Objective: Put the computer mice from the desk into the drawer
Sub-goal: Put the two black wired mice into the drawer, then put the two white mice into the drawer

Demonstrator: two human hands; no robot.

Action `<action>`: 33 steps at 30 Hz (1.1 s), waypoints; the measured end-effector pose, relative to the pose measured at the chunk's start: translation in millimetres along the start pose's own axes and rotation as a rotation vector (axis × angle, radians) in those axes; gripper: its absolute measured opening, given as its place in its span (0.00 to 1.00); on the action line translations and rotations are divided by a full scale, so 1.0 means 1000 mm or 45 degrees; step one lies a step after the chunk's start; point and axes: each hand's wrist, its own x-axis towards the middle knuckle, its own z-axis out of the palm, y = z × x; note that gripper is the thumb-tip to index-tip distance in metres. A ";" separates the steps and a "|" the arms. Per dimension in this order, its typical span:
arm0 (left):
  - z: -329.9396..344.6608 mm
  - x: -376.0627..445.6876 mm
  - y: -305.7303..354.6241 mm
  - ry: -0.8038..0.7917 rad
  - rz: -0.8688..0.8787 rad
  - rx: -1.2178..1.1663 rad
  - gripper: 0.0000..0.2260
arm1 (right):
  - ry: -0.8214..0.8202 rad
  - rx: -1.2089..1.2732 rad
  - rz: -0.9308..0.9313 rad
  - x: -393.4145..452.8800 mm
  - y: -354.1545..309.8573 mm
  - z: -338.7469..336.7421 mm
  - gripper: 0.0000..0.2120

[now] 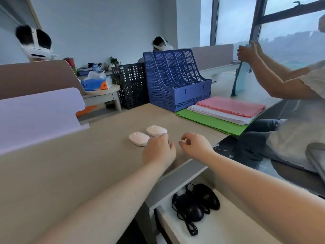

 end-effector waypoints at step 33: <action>0.031 -0.043 0.026 -0.374 -0.123 0.076 0.37 | -0.082 0.213 0.177 -0.033 0.038 -0.017 0.32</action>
